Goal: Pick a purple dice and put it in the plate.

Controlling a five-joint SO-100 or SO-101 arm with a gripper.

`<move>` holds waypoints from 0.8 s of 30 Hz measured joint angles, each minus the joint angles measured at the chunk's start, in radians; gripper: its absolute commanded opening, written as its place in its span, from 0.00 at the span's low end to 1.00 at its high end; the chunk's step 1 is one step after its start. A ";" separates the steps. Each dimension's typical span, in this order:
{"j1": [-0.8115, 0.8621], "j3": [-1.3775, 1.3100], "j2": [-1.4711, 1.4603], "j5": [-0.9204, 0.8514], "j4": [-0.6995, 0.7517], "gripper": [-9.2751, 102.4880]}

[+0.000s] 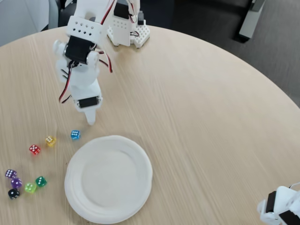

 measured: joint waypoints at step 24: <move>-0.003 -0.009 0.020 0.000 0.003 0.08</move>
